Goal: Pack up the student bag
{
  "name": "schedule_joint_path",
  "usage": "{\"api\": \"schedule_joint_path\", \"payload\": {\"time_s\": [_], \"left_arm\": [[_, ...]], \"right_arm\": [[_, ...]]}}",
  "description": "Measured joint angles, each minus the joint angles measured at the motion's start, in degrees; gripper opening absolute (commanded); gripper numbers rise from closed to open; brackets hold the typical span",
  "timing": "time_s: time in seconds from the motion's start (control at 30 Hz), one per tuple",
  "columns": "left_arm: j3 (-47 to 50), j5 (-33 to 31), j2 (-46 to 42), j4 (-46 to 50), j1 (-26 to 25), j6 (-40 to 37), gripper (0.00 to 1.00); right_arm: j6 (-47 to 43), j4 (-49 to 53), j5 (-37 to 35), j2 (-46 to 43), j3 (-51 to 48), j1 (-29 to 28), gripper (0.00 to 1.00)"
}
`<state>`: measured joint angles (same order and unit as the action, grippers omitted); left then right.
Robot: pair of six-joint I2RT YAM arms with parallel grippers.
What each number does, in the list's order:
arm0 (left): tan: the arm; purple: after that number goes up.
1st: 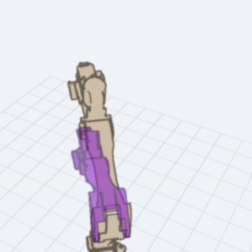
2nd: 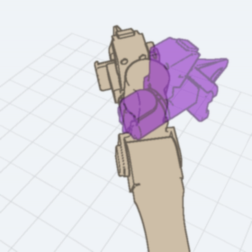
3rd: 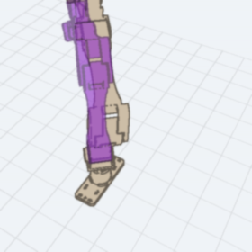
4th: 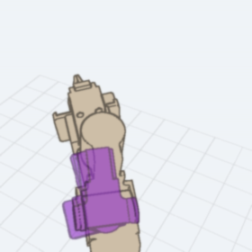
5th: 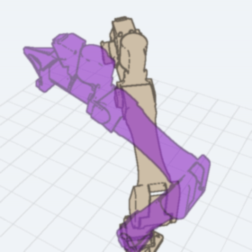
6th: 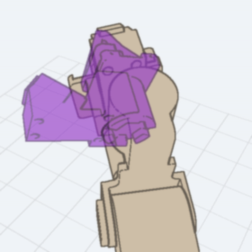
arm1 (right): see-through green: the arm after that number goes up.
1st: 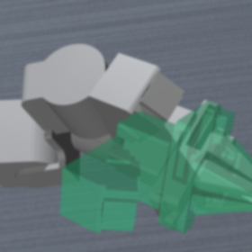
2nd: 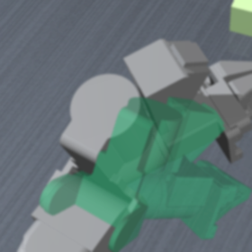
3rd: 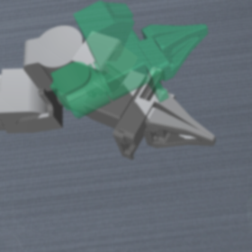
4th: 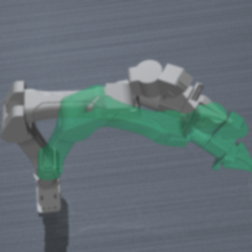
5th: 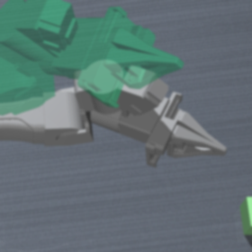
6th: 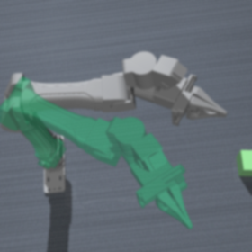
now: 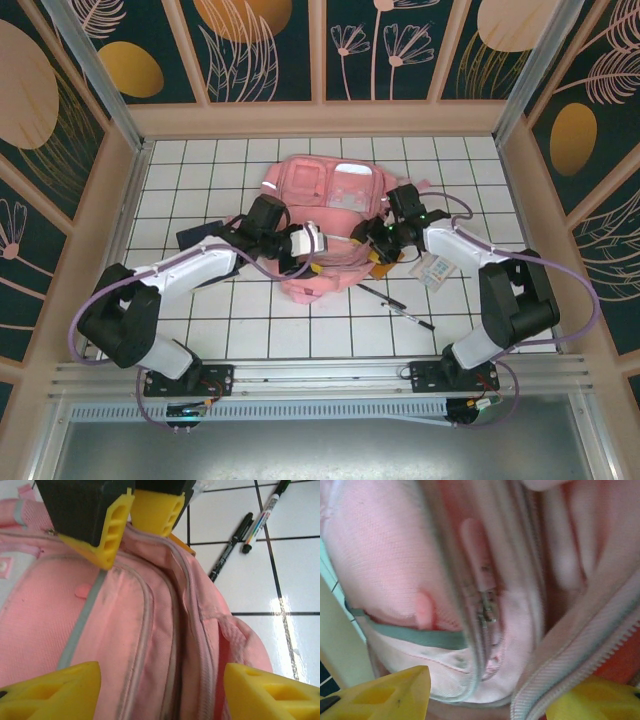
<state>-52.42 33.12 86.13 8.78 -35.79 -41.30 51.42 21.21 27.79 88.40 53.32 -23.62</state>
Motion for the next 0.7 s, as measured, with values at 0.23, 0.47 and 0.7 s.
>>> {"api": "schedule_joint_path", "payload": {"time_s": [0.23, 0.47, 0.7], "left_arm": [[1.33, -0.35, -0.72, -0.42, 0.00, 0.02, 0.65], [1.27, -1.90, -1.60, -0.76, 0.00, -0.20, 0.66], [-4.22, -7.87, -2.54, 3.04, 0.00, -4.42, 0.70]], "right_arm": [[4.02, -3.34, -0.52, 1.55, -2.14, -0.50, 0.09], [4.90, -2.84, 0.79, 1.33, 0.85, -0.66, 0.00], [7.28, -5.05, 7.43, -0.96, 6.10, 2.58, 0.00]]}}
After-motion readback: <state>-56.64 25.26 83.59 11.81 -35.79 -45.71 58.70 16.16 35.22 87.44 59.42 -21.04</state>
